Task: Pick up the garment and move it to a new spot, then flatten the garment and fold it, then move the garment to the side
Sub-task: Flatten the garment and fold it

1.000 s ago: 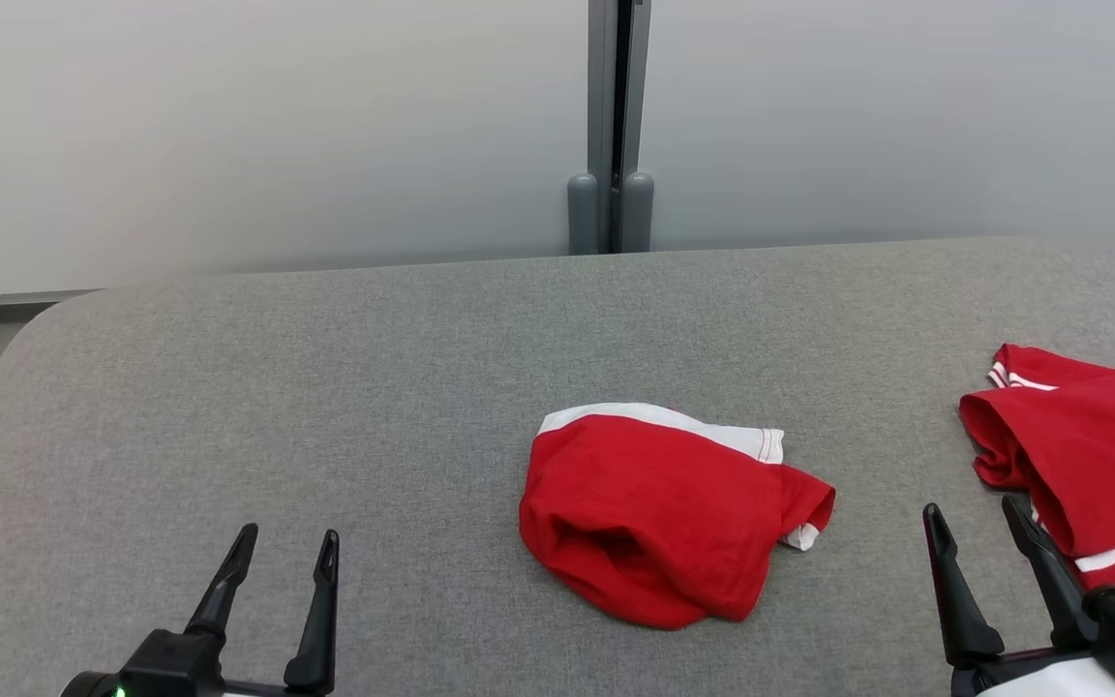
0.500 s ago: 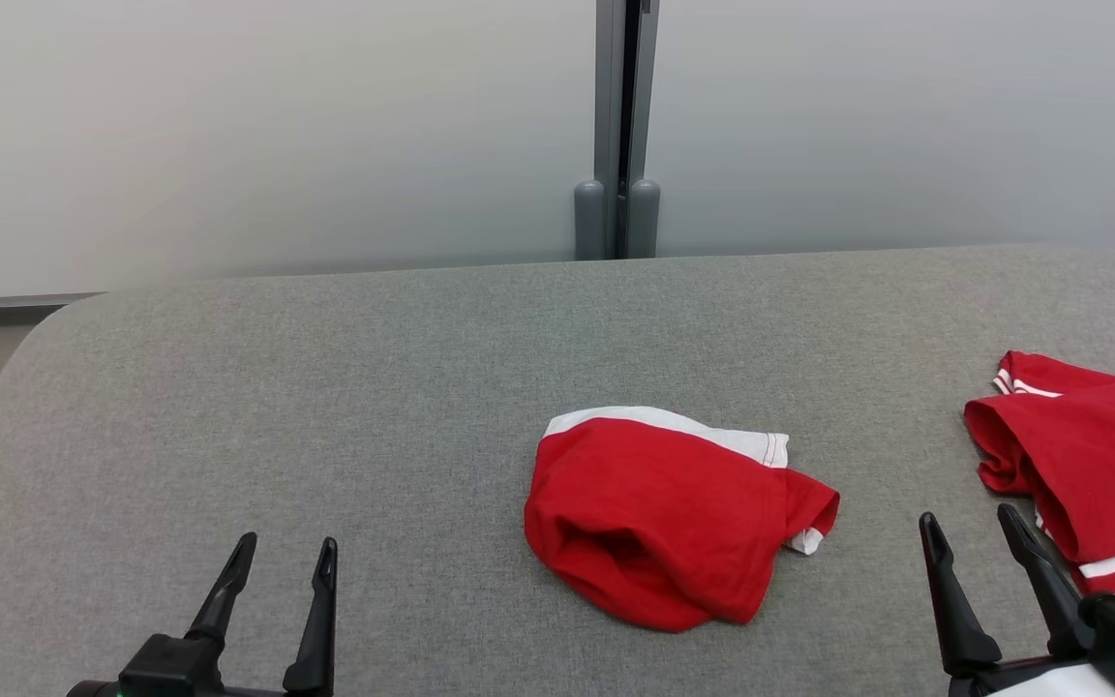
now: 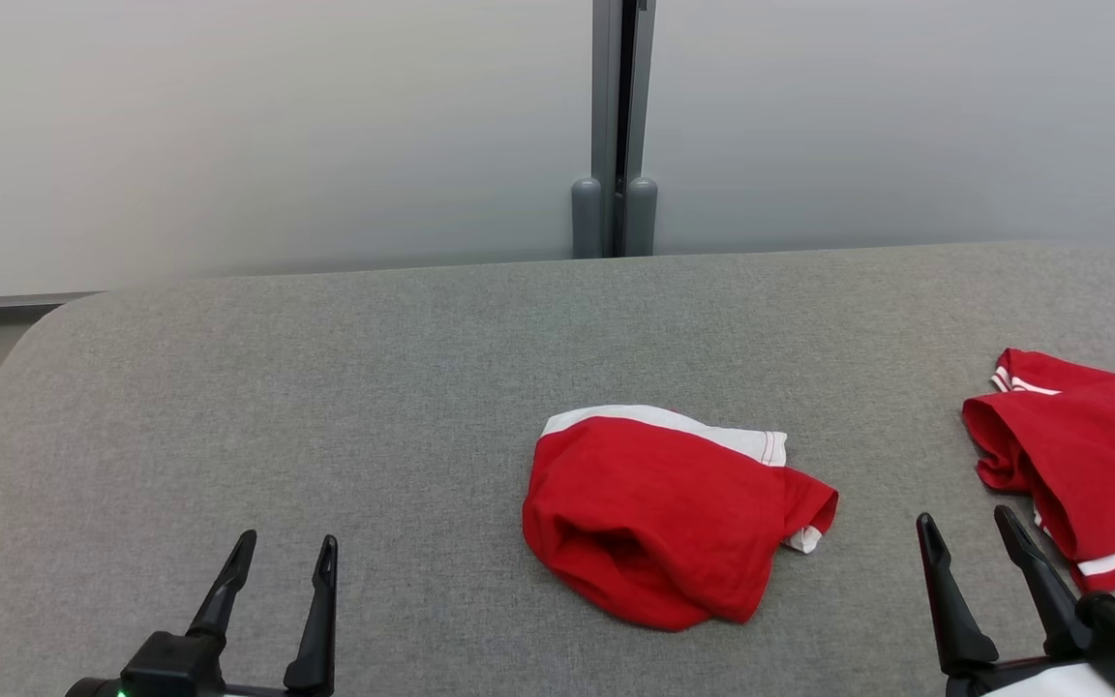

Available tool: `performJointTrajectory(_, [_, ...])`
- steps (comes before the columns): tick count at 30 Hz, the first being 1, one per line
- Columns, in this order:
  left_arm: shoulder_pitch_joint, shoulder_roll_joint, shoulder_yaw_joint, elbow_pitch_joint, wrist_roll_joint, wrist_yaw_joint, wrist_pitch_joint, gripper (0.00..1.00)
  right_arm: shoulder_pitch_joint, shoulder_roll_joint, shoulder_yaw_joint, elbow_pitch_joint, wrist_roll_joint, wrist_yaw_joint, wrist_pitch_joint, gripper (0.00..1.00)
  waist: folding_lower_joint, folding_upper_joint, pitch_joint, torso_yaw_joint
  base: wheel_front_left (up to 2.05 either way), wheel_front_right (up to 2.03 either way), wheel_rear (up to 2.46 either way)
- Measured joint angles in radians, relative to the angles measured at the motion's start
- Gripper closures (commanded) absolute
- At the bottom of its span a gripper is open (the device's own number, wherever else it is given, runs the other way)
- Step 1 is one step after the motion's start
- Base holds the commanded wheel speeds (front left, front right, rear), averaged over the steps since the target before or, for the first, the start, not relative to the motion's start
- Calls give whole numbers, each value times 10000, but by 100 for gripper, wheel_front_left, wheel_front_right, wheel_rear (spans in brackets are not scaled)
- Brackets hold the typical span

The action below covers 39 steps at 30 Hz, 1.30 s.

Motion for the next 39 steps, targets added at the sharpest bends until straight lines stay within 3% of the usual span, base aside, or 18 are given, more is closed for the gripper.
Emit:
performJointTrajectory(12, [-353, 42, -157, -115, 63, 19, 0, 0, -272, -46, -316, 849, 274, 0, -104, 0, 0, 0, 258, 306, 0, 0, 0])
performJointTrajectory(17, [-1081, -23, -265, -230, 188, -67, -96, 0, -1374, -232, -314, 1833, 520, 0, -167, 0, 0, 0, 872, 511, 0, 0, 0])
performJointTrajectory(26, [-2220, -380, -579, 355, 282, -334, -476, 0, -4134, -838, 1057, 4330, 1273, 0, 1064, 0, 0, 0, 2275, 1080, 0, 0, 0])
performJointTrajectory(32, [-2505, -520, -623, 617, 299, -360, -619, 0, -4904, -1124, 1699, 4819, 1791, 0, 1881, 0, 0, 0, 2714, 1211, 0, 0, 0])
performJointTrajectory(33, [-2594, -543, -644, 708, 311, -403, -660, 0, -5135, -1241, 1937, 4838, 1933, 0, 1983, 52, 0, 0, 2812, 1208, 0, 0, 0])
performJointTrajectory(35, [-2676, -548, -642, 782, 347, -424, -708, 0, -5323, -1373, 2155, 4725, 2034, 0, 1975, 100, 0, 0, 2886, 1174, 0, 0, 0])
performJointTrajectory(39, [-2782, -587, -619, 895, 368, -424, -750, 0, -5389, -1513, 2362, 4324, 2280, 0, 1812, 100, 0, 0, 2937, 1048, 0, 0, 0])
